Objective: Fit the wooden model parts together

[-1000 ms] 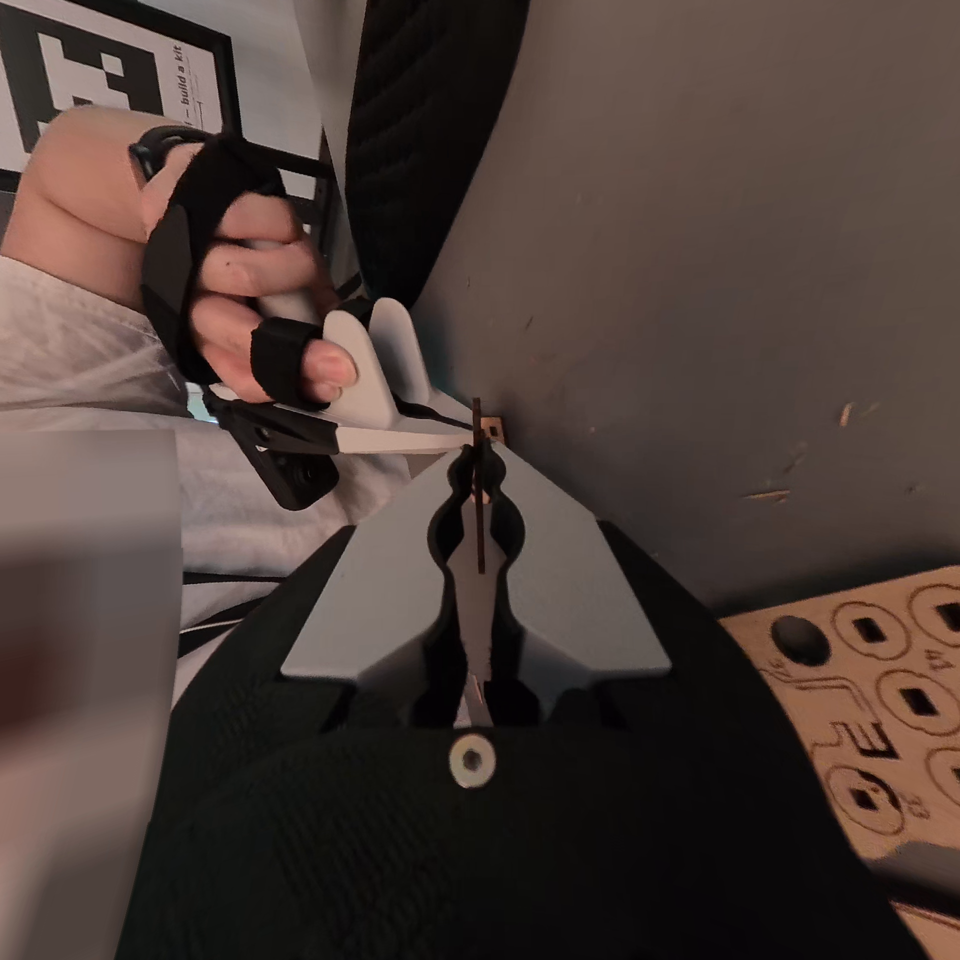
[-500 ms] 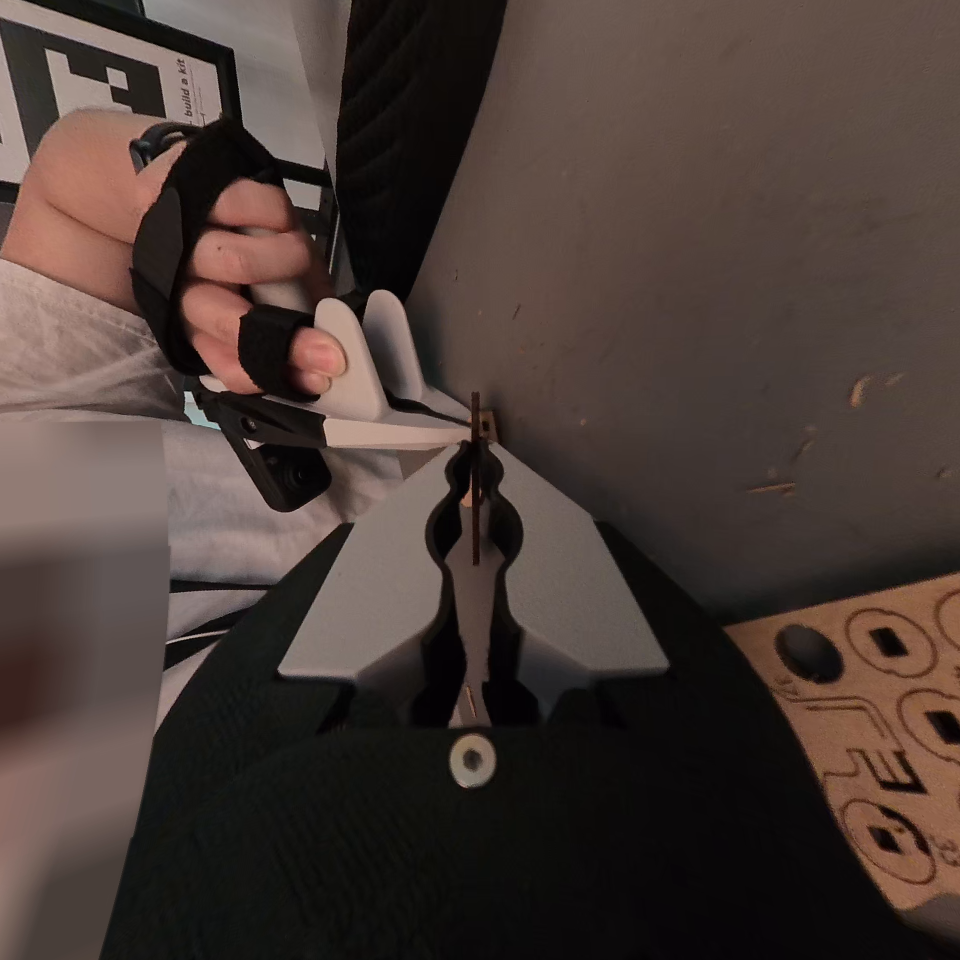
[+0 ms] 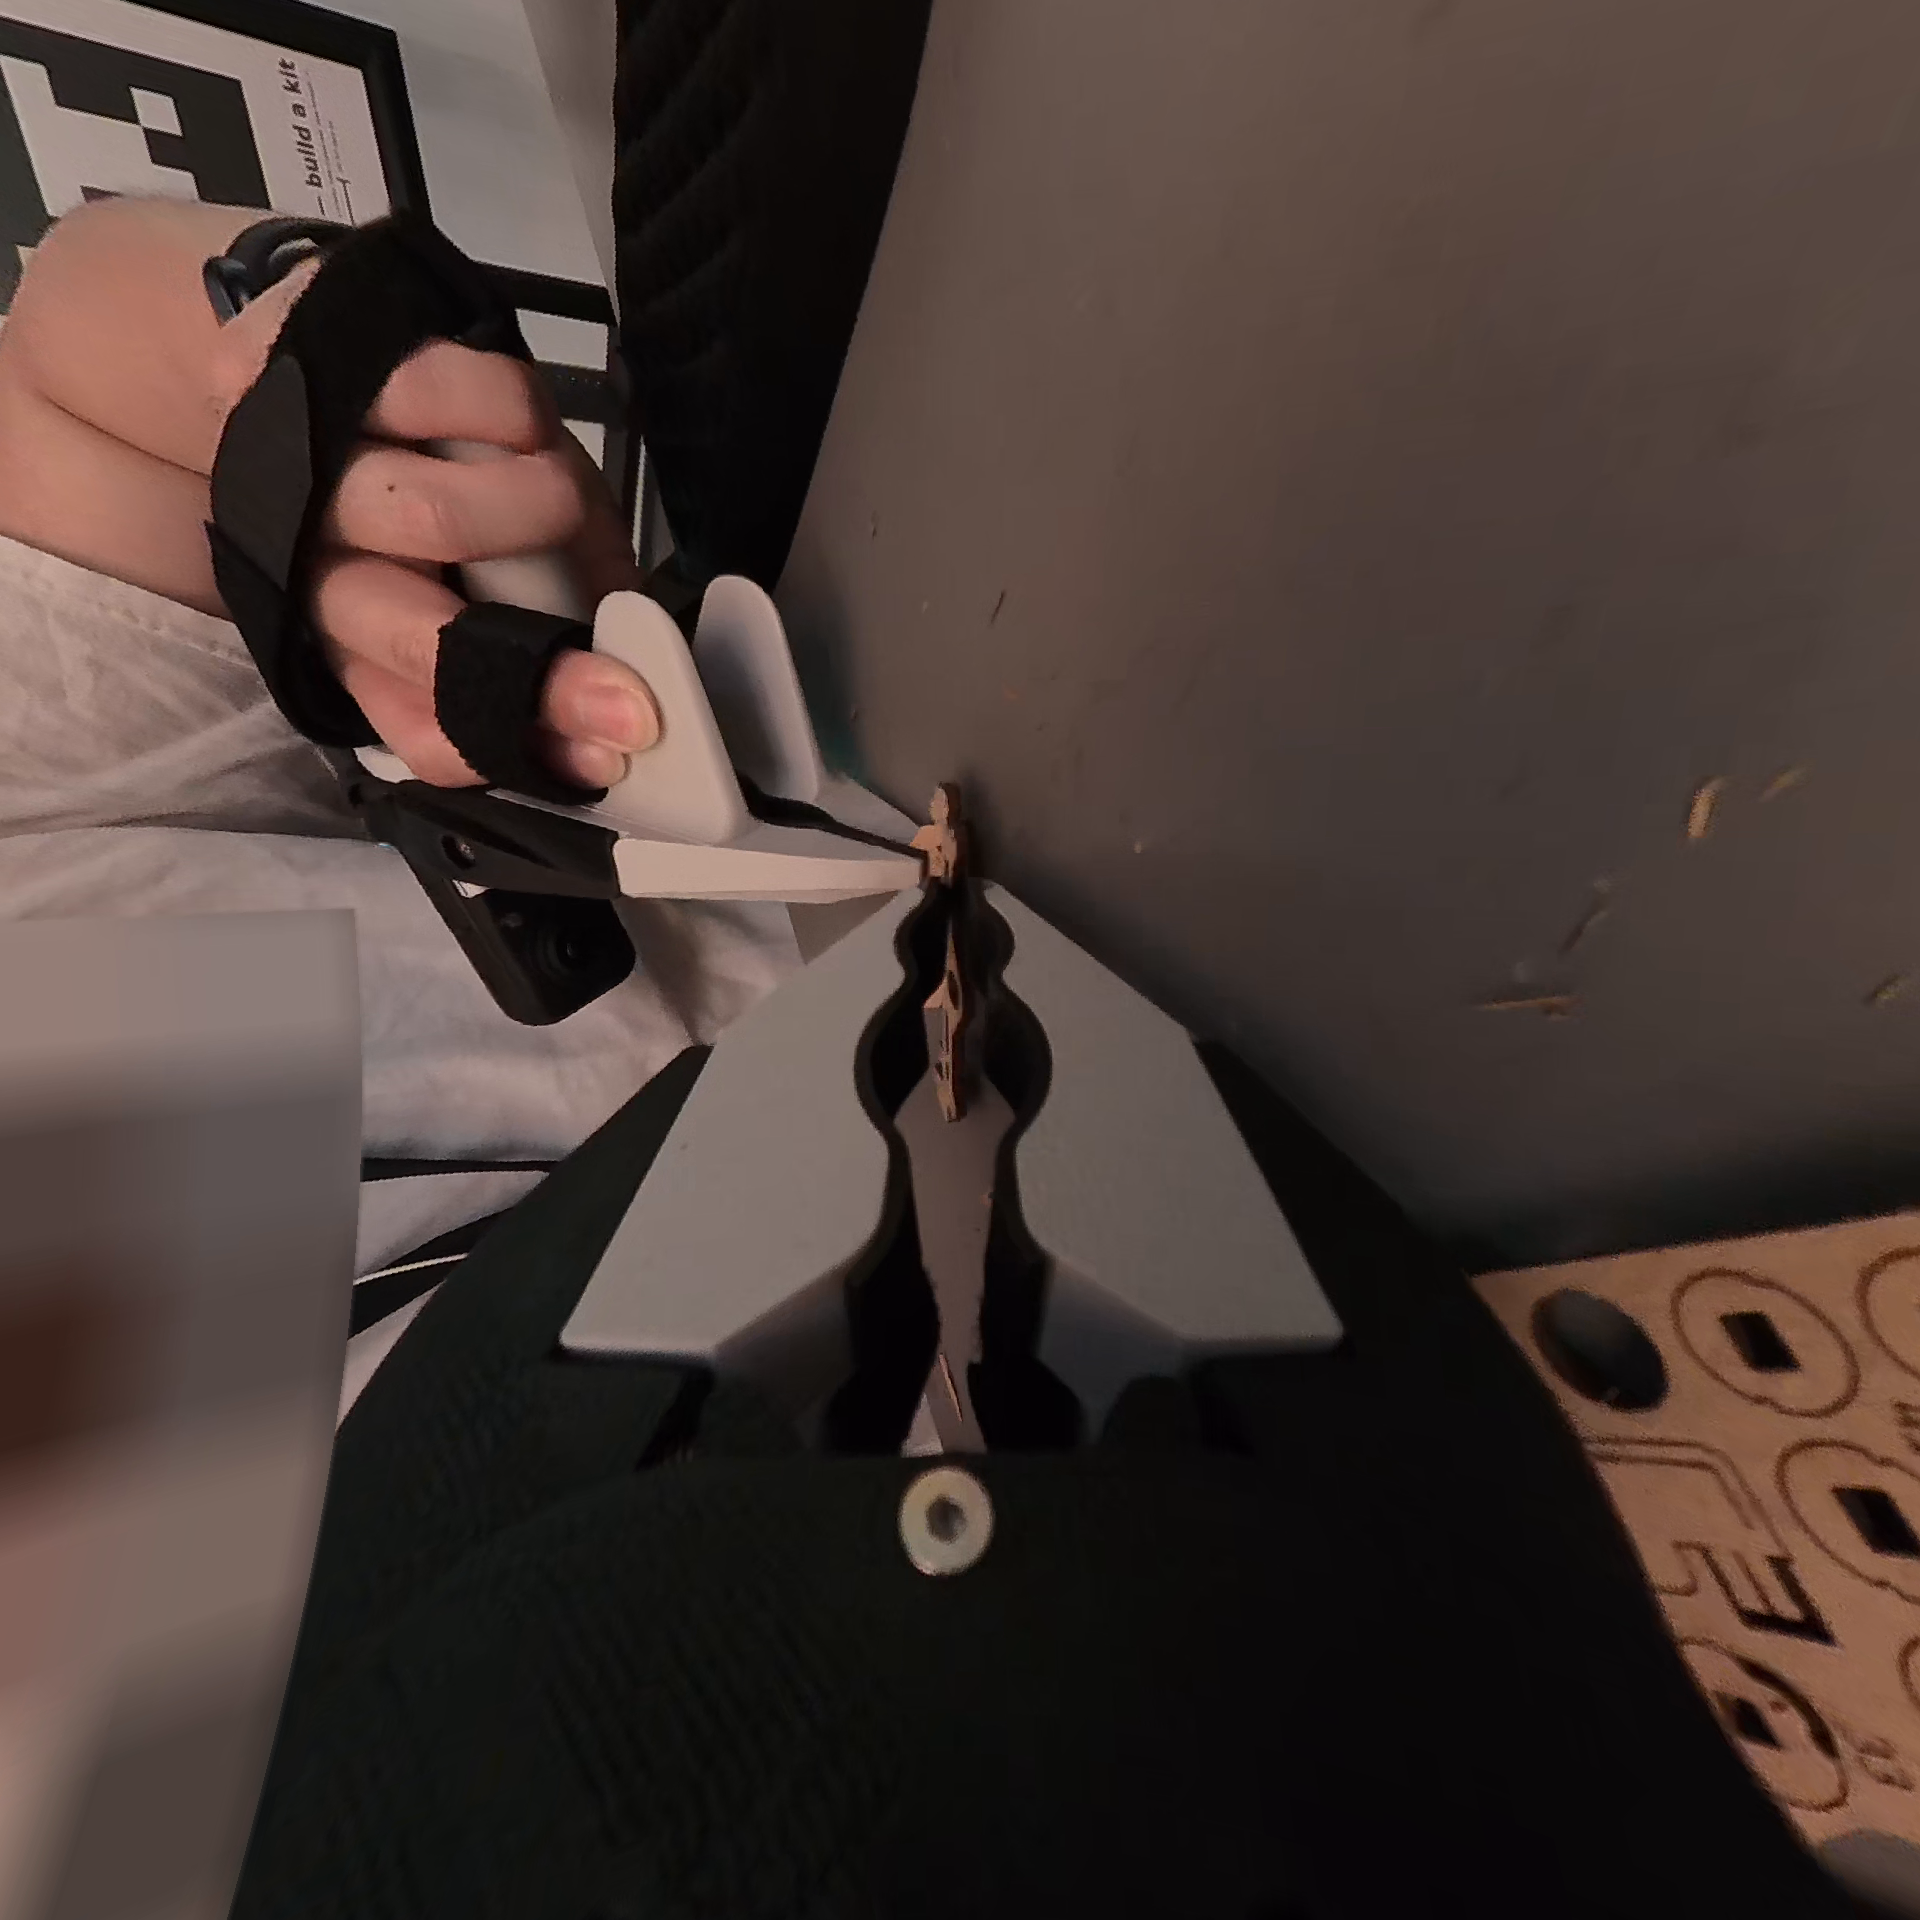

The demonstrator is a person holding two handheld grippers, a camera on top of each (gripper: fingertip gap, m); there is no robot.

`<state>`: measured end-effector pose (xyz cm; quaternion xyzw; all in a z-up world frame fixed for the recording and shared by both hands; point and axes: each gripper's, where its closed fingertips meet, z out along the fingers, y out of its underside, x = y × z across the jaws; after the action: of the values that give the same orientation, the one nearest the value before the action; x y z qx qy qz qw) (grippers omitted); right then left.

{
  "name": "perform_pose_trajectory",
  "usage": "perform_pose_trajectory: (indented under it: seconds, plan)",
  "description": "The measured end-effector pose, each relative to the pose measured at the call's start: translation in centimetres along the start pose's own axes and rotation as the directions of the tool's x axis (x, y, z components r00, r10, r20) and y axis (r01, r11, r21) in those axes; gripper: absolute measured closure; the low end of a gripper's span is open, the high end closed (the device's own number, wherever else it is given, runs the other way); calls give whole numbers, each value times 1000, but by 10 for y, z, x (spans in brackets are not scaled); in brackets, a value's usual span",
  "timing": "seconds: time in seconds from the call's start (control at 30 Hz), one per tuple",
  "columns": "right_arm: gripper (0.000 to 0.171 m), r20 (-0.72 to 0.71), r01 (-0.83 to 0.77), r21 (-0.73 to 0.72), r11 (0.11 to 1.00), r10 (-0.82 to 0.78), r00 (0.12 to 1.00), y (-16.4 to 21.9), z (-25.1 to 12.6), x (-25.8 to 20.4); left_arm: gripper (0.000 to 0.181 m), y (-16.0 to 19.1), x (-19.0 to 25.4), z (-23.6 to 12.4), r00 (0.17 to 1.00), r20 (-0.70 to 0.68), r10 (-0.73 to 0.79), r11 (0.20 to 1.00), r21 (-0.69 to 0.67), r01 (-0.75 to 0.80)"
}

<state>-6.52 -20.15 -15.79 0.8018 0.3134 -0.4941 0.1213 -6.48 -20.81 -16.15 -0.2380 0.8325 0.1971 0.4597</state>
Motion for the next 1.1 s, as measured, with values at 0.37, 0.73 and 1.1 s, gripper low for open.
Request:
perform_pose_trajectory:
  seconds: [0.37, 0.73, 1.1]
  plan:
    - [168, -112, -25, -121, 992, 11, 994, 0, 3, 2, 180, 0, 1, -1, 998, -4, -66, 997, 25, 66]
    - [168, -341, 34, -278, 960, -131, 931, 0, 5, 1, 180, 1, 1, -4, 997, -5, -75, 997, 29, 76]
    - [168, -477, 30, -446, 895, -266, 838, 0, 7, 0, 180, 4, 3, -8, 992, -21, -125, 991, 43, 126]
